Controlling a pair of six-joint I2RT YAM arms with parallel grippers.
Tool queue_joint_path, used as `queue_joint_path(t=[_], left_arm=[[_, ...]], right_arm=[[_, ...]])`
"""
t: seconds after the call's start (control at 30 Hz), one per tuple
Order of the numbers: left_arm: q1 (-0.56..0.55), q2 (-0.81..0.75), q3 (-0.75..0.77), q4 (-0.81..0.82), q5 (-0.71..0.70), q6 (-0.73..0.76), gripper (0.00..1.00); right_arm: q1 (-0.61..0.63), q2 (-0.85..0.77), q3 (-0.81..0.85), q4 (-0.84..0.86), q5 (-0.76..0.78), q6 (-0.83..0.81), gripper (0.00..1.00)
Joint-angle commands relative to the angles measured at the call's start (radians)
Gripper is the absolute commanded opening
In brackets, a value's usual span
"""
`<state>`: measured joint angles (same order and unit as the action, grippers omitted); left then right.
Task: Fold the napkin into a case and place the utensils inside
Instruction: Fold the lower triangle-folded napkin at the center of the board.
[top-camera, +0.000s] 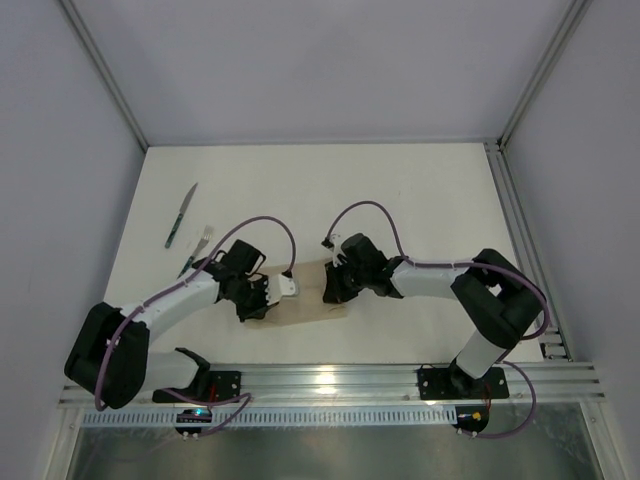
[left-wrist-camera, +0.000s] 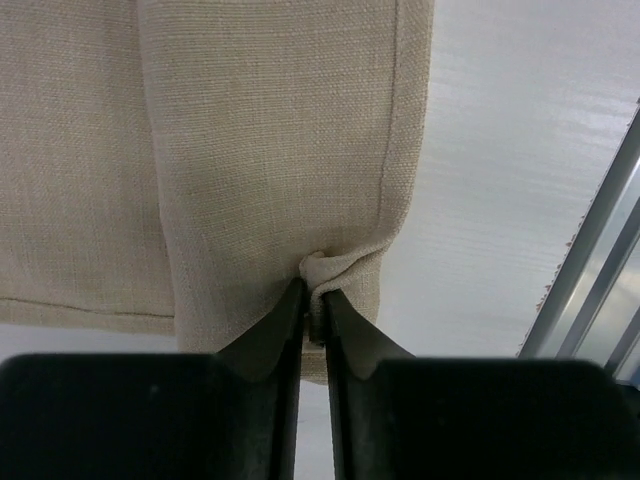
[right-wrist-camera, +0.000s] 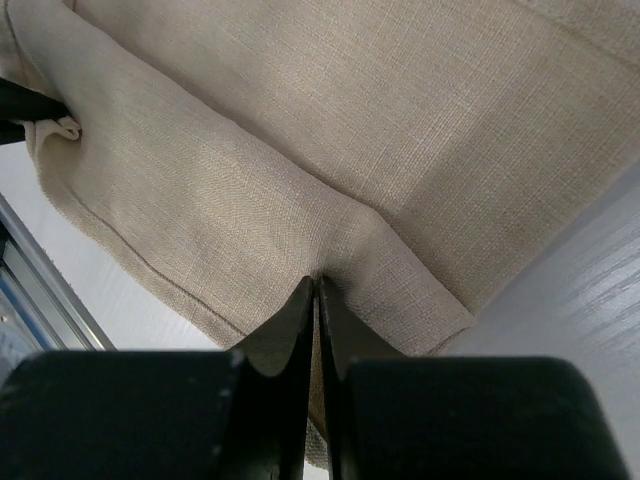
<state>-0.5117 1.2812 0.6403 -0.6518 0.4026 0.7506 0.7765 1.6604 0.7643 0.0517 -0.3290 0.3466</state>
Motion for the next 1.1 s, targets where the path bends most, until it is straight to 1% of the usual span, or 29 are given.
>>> queue_joint_path(t=[0.0, 0.07, 0.1, 0.13, 0.17, 0.2, 0.23, 0.27, 0.3, 0.33, 0.37, 0.4, 0.43, 0.47, 0.5, 0.53, 0.57, 0.63, 0.73, 0.9, 1.0, 1.07], left_arm=[[0.036, -0.002, 0.058, -0.046, 0.073, -0.011, 0.17], [0.055, -0.002, 0.097, -0.083, 0.103, -0.005, 0.29], [0.061, -0.002, 0.117, -0.138, 0.125, 0.003, 0.32], [0.085, -0.006, 0.139, -0.164, 0.183, 0.012, 0.38], [0.108, -0.011, 0.191, -0.192, 0.230, 0.018, 0.40], [0.137, -0.013, 0.218, -0.247, 0.272, 0.021, 0.44], [0.166, -0.013, 0.248, -0.270, 0.347, 0.023, 0.46], [0.232, -0.005, 0.298, -0.284, 0.369, 0.013, 0.49], [0.263, 0.004, 0.317, -0.267, 0.378, -0.011, 0.56], [0.288, 0.016, 0.329, -0.234, 0.343, -0.052, 0.57], [0.314, 0.050, 0.335, -0.186, 0.303, -0.168, 0.57], [0.317, 0.073, 0.340, -0.096, 0.254, -0.222, 0.57], [0.315, 0.098, 0.341, -0.056, 0.178, -0.261, 0.57], [0.315, 0.124, 0.343, -0.022, 0.135, -0.330, 0.56], [0.317, 0.182, 0.354, 0.022, 0.102, -0.359, 0.55], [0.317, 0.214, 0.366, 0.029, 0.076, -0.379, 0.54], [0.317, 0.243, 0.380, 0.029, 0.033, -0.393, 0.54], [0.315, 0.312, 0.403, 0.029, 0.007, -0.389, 0.55], [0.299, 0.372, 0.401, 0.037, -0.065, -0.373, 0.57], [0.263, 0.418, 0.369, 0.063, -0.157, -0.361, 0.58], [0.234, 0.422, 0.345, 0.073, -0.148, -0.350, 0.57], [0.216, 0.432, 0.338, 0.067, -0.143, -0.349, 0.53]], right_arm=[[0.006, 0.016, -0.057, 0.050, 0.028, 0.022, 0.08], [0.006, 0.027, -0.062, 0.054, 0.031, 0.023, 0.08], [0.006, 0.030, -0.060, 0.053, 0.033, 0.022, 0.08], [0.004, 0.038, -0.053, 0.050, 0.034, 0.020, 0.08], [0.006, 0.041, -0.049, 0.047, 0.034, 0.020, 0.08], [0.004, 0.042, -0.045, 0.042, 0.039, 0.017, 0.08], [0.006, 0.042, -0.040, 0.034, 0.041, 0.015, 0.08], [0.006, 0.042, -0.040, 0.031, 0.045, 0.015, 0.08], [0.004, 0.041, -0.043, 0.031, 0.047, 0.014, 0.08], [0.004, 0.041, -0.045, 0.031, 0.051, 0.014, 0.08], [0.006, 0.039, -0.045, 0.031, 0.054, 0.015, 0.08], [0.006, 0.041, -0.046, 0.033, 0.053, 0.017, 0.08], [0.006, 0.041, -0.046, 0.037, 0.050, 0.019, 0.08], [0.004, 0.041, -0.045, 0.039, 0.050, 0.019, 0.08], [0.006, 0.041, -0.045, 0.042, 0.048, 0.022, 0.08], [0.006, 0.041, -0.045, 0.043, 0.048, 0.022, 0.08], [0.006, 0.036, -0.046, 0.045, 0.048, 0.023, 0.08], [0.006, 0.032, -0.049, 0.048, 0.048, 0.023, 0.08], [0.004, 0.027, -0.056, 0.053, 0.051, 0.025, 0.08], [0.006, 0.021, -0.075, 0.079, 0.042, 0.038, 0.08], [0.006, 0.021, -0.080, 0.089, 0.042, 0.042, 0.08], [0.006, 0.024, -0.079, 0.088, 0.044, 0.040, 0.08]])
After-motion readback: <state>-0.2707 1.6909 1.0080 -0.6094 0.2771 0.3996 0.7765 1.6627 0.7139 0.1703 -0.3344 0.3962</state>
